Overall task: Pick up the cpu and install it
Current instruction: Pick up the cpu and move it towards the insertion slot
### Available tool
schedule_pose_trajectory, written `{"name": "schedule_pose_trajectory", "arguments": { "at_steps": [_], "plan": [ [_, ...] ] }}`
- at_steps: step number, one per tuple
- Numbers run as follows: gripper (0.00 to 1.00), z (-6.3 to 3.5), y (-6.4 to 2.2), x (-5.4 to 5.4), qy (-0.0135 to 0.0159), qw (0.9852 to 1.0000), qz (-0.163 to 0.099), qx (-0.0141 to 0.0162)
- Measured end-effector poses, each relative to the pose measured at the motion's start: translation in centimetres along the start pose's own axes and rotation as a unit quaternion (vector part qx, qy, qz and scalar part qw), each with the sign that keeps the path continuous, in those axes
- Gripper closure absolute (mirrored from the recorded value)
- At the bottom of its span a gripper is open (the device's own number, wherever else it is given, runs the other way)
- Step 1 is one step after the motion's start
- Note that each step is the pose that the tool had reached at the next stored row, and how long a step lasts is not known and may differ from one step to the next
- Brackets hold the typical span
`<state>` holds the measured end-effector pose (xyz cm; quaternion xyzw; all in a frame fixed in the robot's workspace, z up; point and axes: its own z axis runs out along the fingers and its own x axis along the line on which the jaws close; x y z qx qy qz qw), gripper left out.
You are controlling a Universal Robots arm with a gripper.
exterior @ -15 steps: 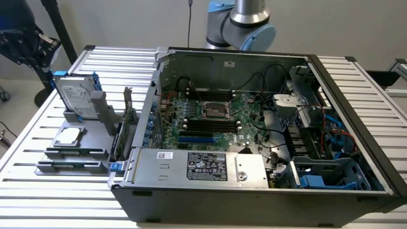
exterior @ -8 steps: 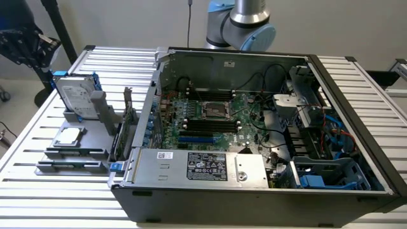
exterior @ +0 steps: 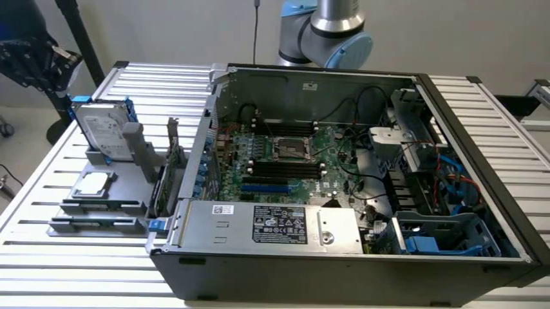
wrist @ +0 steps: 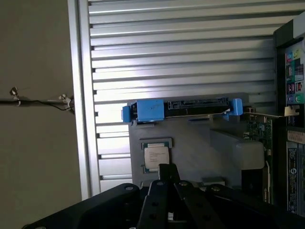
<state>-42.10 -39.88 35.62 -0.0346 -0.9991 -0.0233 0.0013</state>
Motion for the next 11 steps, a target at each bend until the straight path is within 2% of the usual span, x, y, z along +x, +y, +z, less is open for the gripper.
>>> {"name": "schedule_pose_trajectory", "arguments": {
  "at_steps": [1, 2, 3, 6, 9, 11],
  "plan": [
    [0.88, 0.00, 0.00, 0.0, 0.0000, 1.0000, 0.000, 0.0000],
    [0.82, 0.00, 0.00, 0.0, 0.0000, 1.0000, 0.000, 0.0000],
    [0.82, 0.00, 0.00, 0.0, 0.0001, 1.0000, 0.000, 0.0000],
    [0.64, 0.26, -0.02, 0.0, 0.0000, 1.0000, 0.000, 0.0000],
    [0.58, 0.78, -0.04, 0.0, 0.0000, 1.0000, -0.001, 0.0000],
    [0.47, 1.14, -0.06, 0.0, 0.0001, 1.0000, -0.001, 0.0000]
  ]
}}
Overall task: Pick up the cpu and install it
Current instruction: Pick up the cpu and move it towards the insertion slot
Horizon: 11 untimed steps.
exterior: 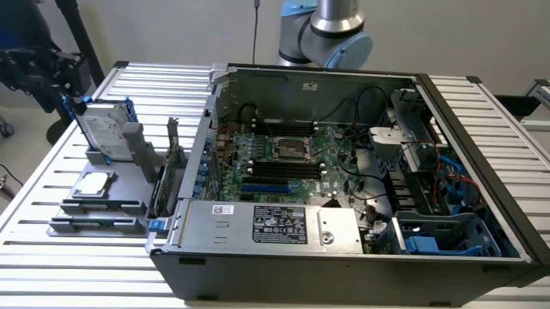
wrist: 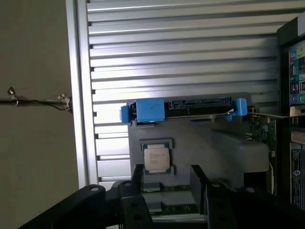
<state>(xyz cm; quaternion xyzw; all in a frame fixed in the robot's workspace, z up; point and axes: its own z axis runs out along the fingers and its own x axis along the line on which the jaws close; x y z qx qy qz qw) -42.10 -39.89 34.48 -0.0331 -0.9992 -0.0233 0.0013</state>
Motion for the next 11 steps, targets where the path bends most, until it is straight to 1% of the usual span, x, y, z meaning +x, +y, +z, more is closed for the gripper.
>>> {"name": "schedule_pose_trajectory", "arguments": {
  "at_steps": [1, 2, 4, 5, 6, 11],
  "plan": [
    [0.41, 0.20, -0.01, 0.0, 0.0000, 1.0000, -0.001, 0.0000],
    [0.41, 0.38, -0.02, 0.0, 0.0001, 1.0000, -0.002, 0.0000],
    [0.29, 0.74, -0.05, 0.0, 0.0002, 1.0000, -0.006, 0.0000],
    [0.29, 0.91, -0.07, 0.0, 0.0004, 1.0000, -0.008, 0.0000],
    [0.23, 1.09, -0.09, 0.0, 0.0004, 0.9999, -0.010, 0.0000],
    [0.23, 2.01, -0.17, 0.0, 0.0010, 0.9998, -0.022, 0.0001]
  ]
}}
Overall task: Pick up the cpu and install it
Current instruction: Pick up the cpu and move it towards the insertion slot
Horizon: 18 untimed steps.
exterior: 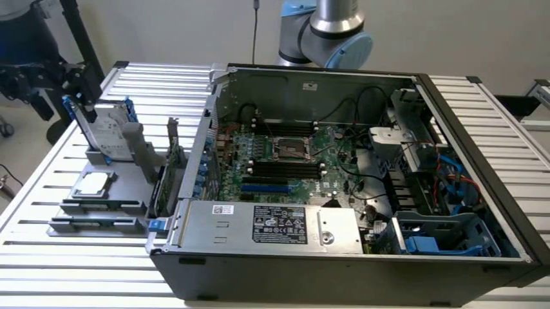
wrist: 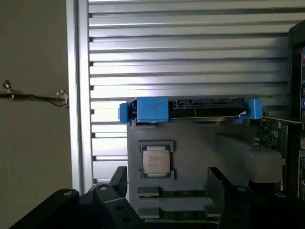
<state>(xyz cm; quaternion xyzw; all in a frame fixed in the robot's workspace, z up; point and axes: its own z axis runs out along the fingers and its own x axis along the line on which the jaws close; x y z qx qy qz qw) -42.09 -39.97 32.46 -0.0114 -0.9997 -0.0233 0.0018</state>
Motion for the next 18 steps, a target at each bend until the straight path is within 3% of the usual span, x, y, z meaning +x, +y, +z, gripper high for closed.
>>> {"name": "schedule_pose_trajectory", "arguments": {
  "at_steps": [18],
  "plan": [
    [0.23, 3.20, -1.40, 0.0, -0.0003, 1.0000, 0.007, 0.0000]
  ]
}}
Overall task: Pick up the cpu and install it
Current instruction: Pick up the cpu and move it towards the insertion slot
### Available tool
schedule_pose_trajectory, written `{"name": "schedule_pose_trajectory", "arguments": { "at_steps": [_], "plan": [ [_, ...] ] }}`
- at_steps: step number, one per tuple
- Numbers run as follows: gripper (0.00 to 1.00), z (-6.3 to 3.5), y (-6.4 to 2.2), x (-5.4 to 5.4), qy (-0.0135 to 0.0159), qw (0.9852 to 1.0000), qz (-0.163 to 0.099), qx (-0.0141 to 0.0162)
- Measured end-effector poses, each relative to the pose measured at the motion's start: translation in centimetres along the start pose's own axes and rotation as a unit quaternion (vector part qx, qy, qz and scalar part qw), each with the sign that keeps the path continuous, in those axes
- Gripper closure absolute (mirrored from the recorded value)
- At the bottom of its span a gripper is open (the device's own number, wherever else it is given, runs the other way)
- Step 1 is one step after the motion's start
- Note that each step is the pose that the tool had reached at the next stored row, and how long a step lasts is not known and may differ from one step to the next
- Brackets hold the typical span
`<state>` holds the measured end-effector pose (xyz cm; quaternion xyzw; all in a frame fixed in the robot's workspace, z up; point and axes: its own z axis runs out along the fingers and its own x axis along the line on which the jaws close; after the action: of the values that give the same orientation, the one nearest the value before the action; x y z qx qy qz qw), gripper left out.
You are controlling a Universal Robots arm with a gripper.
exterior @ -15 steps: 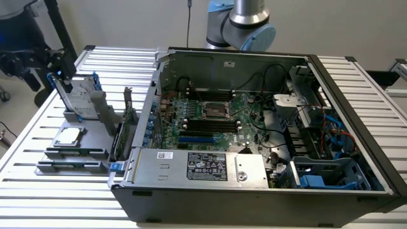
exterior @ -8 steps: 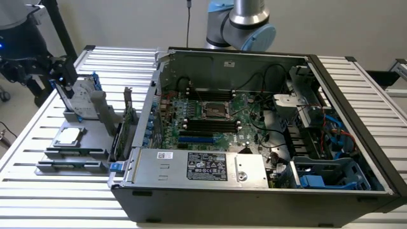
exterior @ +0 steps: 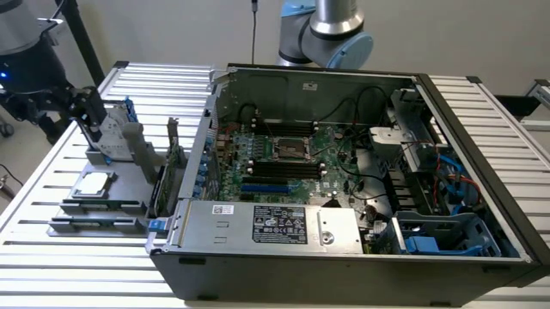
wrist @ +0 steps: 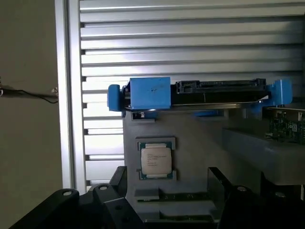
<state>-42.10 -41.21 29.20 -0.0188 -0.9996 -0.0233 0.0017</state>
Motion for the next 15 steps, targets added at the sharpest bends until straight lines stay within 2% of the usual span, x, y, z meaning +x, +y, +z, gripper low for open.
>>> {"name": "schedule_pose_trajectory", "arguments": {
  "at_steps": [9, 15],
  "plan": [
    [0.23, 1.60, -0.96, 0.0, -0.0001, 1.0000, 0.000, -0.0001],
    [0.23, 2.68, -1.25, 0.0, -0.0001, 1.0000, 0.000, 0.0000]
  ]
}}
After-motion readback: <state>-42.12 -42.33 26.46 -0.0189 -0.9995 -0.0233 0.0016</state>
